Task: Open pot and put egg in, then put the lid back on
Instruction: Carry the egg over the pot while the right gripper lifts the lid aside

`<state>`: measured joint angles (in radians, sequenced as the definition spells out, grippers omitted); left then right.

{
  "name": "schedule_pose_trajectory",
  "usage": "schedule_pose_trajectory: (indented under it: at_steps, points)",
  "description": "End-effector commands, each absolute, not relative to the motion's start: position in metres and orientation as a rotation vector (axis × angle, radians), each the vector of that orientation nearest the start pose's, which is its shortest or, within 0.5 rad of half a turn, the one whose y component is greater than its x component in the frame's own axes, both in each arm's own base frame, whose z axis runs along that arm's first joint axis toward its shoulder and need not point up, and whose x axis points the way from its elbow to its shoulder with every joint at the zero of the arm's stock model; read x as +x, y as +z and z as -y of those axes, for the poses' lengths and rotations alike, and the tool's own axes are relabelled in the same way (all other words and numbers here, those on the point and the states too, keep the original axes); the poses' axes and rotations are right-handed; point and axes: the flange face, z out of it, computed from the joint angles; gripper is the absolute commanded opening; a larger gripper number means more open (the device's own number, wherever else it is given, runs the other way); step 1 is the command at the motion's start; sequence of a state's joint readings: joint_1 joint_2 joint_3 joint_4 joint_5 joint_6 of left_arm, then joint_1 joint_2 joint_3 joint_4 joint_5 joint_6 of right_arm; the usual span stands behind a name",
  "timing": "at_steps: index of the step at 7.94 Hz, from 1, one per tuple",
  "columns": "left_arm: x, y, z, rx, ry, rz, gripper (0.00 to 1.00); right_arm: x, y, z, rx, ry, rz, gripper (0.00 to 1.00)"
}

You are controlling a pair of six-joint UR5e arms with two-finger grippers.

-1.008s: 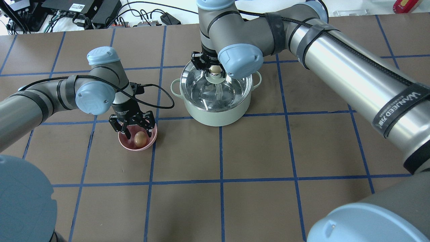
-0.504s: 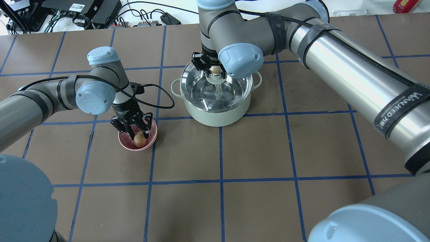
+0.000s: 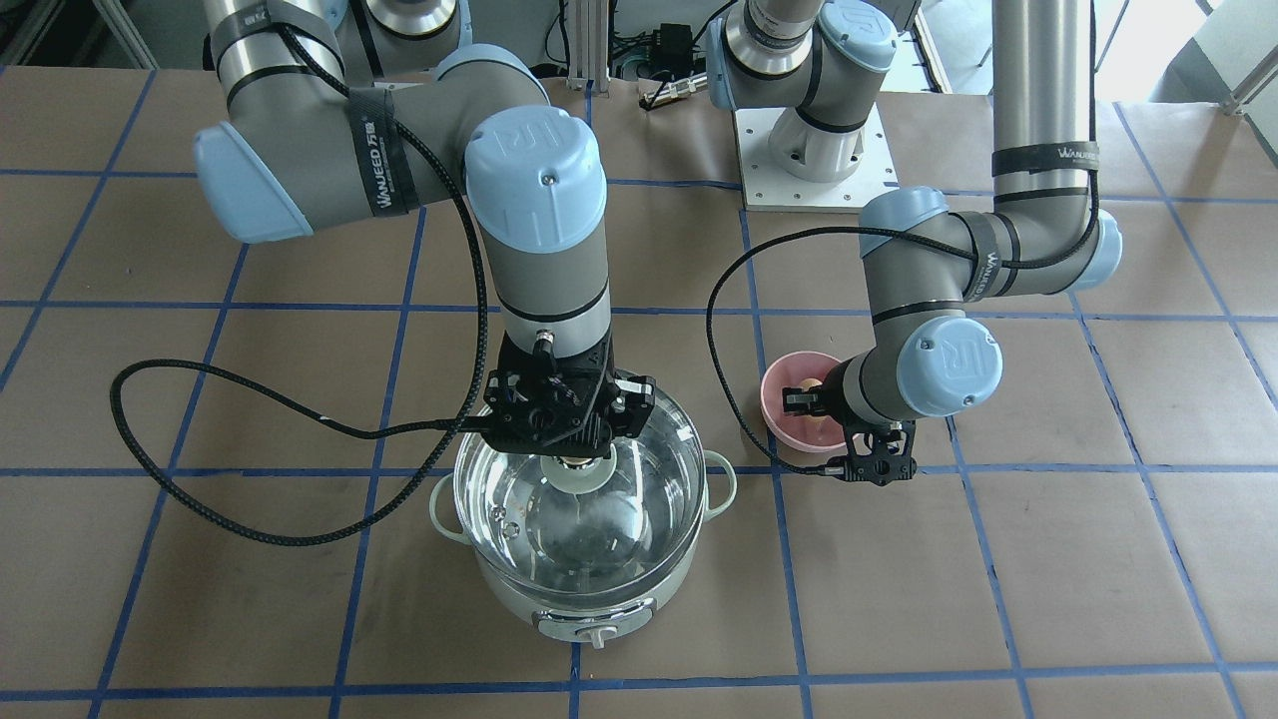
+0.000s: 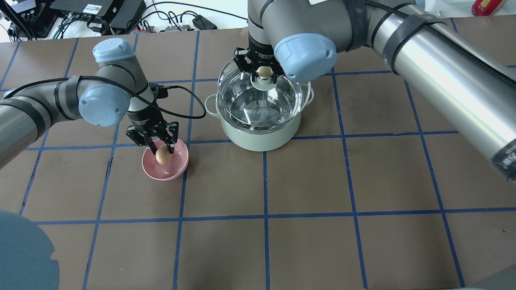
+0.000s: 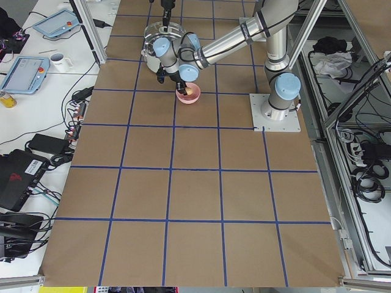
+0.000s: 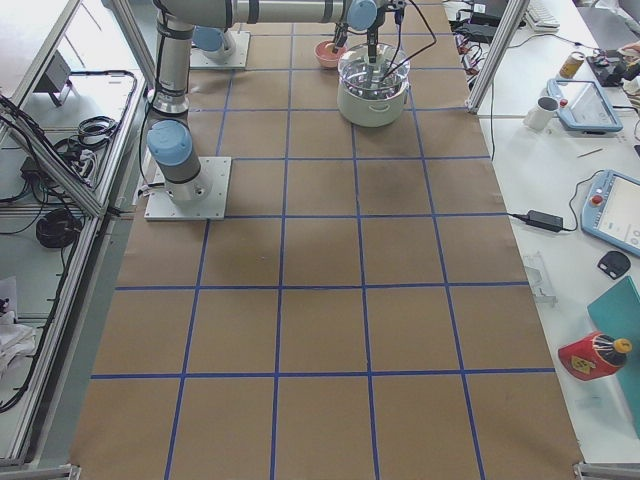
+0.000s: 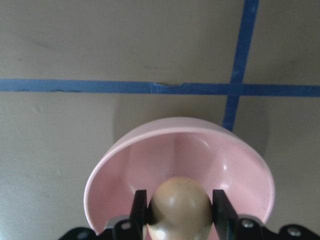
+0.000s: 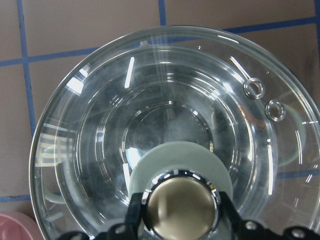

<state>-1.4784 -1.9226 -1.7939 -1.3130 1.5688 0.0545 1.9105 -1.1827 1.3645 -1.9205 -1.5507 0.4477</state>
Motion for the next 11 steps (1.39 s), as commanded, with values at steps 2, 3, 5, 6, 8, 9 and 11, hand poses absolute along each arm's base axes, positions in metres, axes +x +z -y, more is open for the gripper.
schedule_pose_trajectory:
  at_steps: [2, 3, 5, 6, 8, 9, 11]
  points:
    - [-0.118, 0.341, 0.553, 0.015, 0.203, -3.205, 0.18, 0.246, 0.486, 0.564, 0.101, -0.24, -3.073, 0.0]
    - [-0.143, 0.367, 0.558, 0.054, 0.076, -3.202, 0.18, 0.204, 0.503, 0.562, 0.106, -0.214, -3.068, 0.0]
    - [-0.198, 0.384, 0.565, 0.102, -0.144, -3.215, 0.17, 0.128, 0.519, 0.556, 0.026, -0.139, -3.104, 0.0]
    - [-0.227, 0.378, 0.571, 0.091, -0.231, -3.241, 0.17, 0.097, 0.52, 0.56, 0.029, -0.13, -3.109, 0.0]
    - [-0.289, 0.353, 0.581, 0.107, -0.407, -3.263, 0.16, 0.08, 0.515, 0.553, 0.023, -0.085, -3.124, 0.0]
    - [-0.327, 0.355, 0.584, 0.168, -0.452, -3.27, 0.15, 0.079, 0.514, 0.546, 0.024, -0.092, -3.139, 0.0]
    - [-0.344, 0.313, 0.598, 0.21, -0.375, -3.267, 0.14, 0.079, 0.506, 0.539, 0.024, -0.07, -3.14, 0.0]
